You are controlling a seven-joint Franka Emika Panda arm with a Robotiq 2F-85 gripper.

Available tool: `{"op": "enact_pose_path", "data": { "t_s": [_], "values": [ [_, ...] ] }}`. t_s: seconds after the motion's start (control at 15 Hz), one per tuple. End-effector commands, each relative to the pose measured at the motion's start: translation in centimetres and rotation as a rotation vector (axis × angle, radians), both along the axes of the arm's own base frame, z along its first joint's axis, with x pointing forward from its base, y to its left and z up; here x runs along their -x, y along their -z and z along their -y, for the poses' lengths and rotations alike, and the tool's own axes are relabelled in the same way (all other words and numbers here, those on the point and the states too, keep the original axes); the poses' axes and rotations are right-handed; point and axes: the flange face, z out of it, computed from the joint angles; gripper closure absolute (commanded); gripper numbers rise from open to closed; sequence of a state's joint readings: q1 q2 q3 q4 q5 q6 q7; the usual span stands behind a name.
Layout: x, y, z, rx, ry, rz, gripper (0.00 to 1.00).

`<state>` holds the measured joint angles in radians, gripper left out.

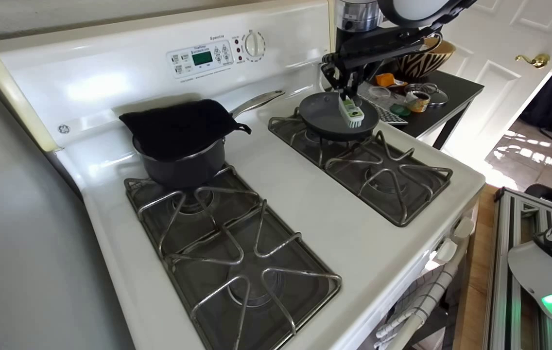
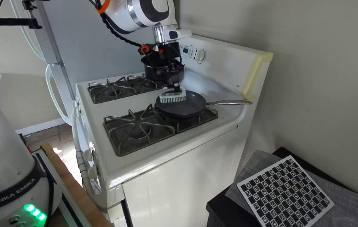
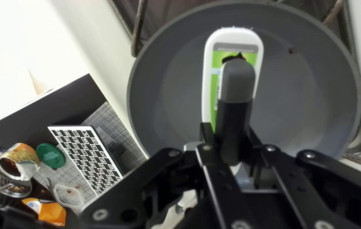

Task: Move the pan forward and use the brush in the middle of the plates to brush the inside of the pan

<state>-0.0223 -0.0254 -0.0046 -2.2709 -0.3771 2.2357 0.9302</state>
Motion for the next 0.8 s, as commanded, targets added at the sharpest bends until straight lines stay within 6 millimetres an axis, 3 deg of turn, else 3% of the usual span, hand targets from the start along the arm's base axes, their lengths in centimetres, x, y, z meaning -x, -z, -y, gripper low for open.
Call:
{"op": "enact_pose_path", "data": {
  "t_s": [0.0,0.73],
  "values": [
    [1.2,1.8,1.0,0.004,0.059,-0.028,0.96],
    [0.8,4.5,4.3,0.010,0.149,-0.041,0.96]
  ]
}}
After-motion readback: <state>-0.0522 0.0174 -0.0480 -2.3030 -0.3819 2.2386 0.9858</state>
